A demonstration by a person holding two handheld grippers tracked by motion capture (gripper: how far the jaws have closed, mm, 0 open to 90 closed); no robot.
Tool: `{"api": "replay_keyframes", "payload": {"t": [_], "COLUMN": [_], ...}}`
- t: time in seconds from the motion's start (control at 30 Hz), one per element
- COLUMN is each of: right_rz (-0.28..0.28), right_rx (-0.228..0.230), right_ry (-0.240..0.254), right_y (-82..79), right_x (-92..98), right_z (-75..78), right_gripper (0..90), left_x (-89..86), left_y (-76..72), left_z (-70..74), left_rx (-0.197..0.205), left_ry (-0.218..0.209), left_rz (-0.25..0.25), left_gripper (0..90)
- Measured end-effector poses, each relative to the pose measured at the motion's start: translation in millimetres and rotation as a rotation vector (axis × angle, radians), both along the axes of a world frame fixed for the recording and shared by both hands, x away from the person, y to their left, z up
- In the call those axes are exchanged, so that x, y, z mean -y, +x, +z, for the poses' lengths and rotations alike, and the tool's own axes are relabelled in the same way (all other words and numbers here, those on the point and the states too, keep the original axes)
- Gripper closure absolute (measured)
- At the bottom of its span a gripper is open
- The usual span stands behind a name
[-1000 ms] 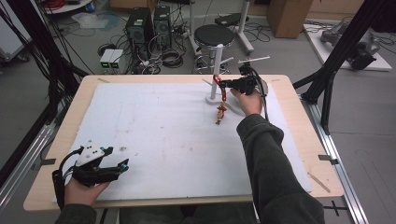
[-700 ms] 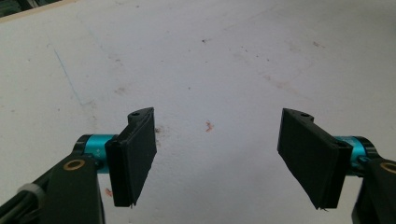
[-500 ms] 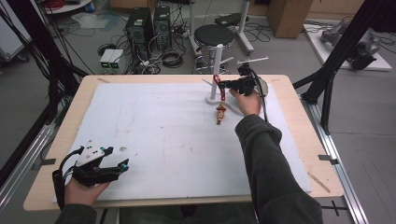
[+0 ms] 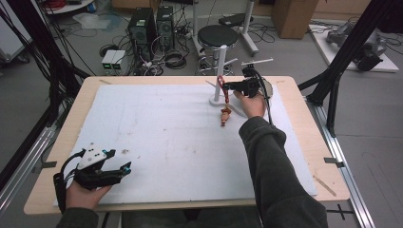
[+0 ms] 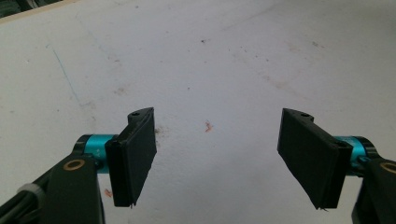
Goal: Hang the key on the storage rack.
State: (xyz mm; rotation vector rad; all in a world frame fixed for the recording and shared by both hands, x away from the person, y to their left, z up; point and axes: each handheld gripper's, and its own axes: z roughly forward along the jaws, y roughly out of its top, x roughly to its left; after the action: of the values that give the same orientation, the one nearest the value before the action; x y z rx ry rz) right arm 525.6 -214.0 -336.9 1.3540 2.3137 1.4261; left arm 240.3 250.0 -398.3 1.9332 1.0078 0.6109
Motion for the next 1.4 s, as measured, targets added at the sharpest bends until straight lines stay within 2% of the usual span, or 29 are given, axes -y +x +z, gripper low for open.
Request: {"api": "replay_keyframes", "payload": {"t": [0.5, 0.77, 1.33, 1.37, 1.4], "right_rz": [-0.025, -0.009, 0.023, 0.029, 0.024], "right_rx": [-0.006, 0.002, 0.036, 0.044, 0.071], "right_ry": [-0.005, -0.006, -0.031, -0.033, -0.027], "right_y": [1.4, -1.9, -10.1, -10.7, -13.2], "right_x": [3.2, 5.5, 14.0, 14.4, 15.4], "right_z": [-1.3, 2.2, 10.1, 10.3, 9.6], "right_gripper": [61.5, 57.9, 50.6, 50.2, 50.3], "left_x": [0.3, 0.3, -0.4, -0.1, -0.1], "left_y": [0.0, 0.0, 0.8, 0.9, 0.9], "left_z": [0.0, 0.0, -0.5, -0.6, -0.7], "left_rx": [0.001, 0.002, -0.003, -0.003, -0.003], "left_ry": [0.006, 0.005, 0.008, 0.005, 0.006], "left_rz": [0.0, 0.003, 0.009, 0.011, 0.01], "left_gripper": [28.4, 28.4, 28.4, 28.4, 28.4]}}
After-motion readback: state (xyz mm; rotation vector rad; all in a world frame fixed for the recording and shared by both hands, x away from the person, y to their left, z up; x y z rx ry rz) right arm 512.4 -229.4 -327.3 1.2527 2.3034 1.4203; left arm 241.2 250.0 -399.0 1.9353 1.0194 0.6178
